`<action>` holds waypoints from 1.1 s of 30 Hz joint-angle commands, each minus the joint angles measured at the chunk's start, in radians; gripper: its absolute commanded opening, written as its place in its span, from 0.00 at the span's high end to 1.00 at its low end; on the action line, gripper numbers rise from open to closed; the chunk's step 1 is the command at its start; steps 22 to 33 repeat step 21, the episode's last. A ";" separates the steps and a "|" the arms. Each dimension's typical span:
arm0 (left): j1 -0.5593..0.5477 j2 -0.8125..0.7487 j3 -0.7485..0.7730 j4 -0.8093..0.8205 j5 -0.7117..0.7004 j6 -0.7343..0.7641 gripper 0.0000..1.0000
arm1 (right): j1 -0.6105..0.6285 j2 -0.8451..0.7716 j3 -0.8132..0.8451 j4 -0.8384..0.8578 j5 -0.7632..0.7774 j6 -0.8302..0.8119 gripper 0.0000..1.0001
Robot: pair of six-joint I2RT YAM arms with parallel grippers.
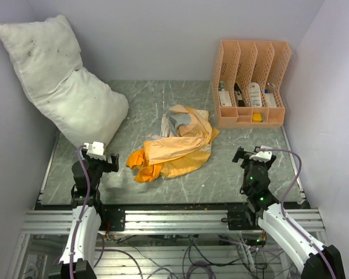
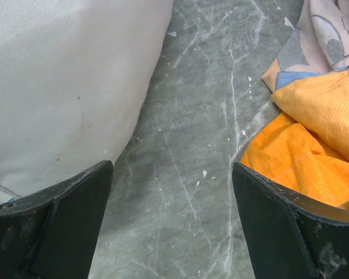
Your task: Remove the pillowcase from the pillow
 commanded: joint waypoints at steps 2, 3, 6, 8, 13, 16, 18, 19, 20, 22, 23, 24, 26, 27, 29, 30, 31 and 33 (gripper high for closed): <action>0.006 -0.006 0.013 0.039 0.027 0.014 0.05 | -0.002 0.022 -0.094 0.026 -0.005 -0.014 0.00; 0.006 -0.006 0.013 0.039 0.029 0.014 0.05 | -0.002 0.019 -0.094 0.025 -0.006 -0.013 0.00; 0.006 -0.006 0.012 0.039 0.028 0.014 0.05 | -0.002 0.004 -0.096 0.018 -0.007 -0.015 0.00; 0.006 -0.006 0.013 0.038 0.029 0.014 0.05 | -0.002 0.014 -0.094 0.022 -0.006 -0.014 0.00; 0.007 -0.006 0.012 0.039 0.029 0.014 0.05 | -0.002 0.019 -0.094 0.024 -0.009 -0.014 0.00; 0.006 -0.006 0.012 0.038 0.029 0.014 0.05 | -0.002 0.027 -0.093 0.028 -0.011 -0.013 0.00; 0.006 -0.006 0.013 0.038 0.030 0.014 0.05 | -0.003 0.031 -0.092 0.030 -0.012 -0.013 0.00; 0.007 -0.006 0.013 0.038 0.029 0.014 0.05 | -0.004 0.034 -0.091 0.031 -0.012 -0.014 0.00; 0.006 -0.006 0.013 0.038 0.029 0.014 0.05 | -0.003 0.033 -0.090 0.029 -0.010 -0.013 0.00; 0.007 -0.006 0.013 0.038 0.029 0.014 0.05 | -0.003 0.022 -0.093 0.026 -0.011 -0.014 0.00; 0.007 -0.006 0.013 0.038 0.029 0.014 0.05 | -0.003 0.022 -0.093 0.026 -0.011 -0.014 0.00; 0.007 -0.006 0.013 0.038 0.029 0.014 0.05 | -0.003 0.022 -0.093 0.026 -0.011 -0.014 0.00; 0.007 -0.006 0.013 0.038 0.029 0.014 0.05 | -0.003 0.022 -0.093 0.026 -0.011 -0.014 0.00; 0.007 -0.006 0.013 0.038 0.029 0.014 0.05 | -0.003 0.022 -0.093 0.026 -0.011 -0.014 0.00; 0.007 -0.006 0.013 0.038 0.029 0.014 0.05 | -0.003 0.022 -0.093 0.026 -0.011 -0.014 0.00; 0.007 -0.006 0.013 0.038 0.029 0.014 0.05 | -0.003 0.022 -0.093 0.026 -0.011 -0.014 0.00; 0.007 -0.006 0.013 0.038 0.029 0.014 0.05 | -0.003 0.022 -0.093 0.026 -0.011 -0.014 0.00; 0.007 -0.006 0.013 0.038 0.029 0.014 0.05 | -0.003 0.022 -0.093 0.026 -0.011 -0.014 0.00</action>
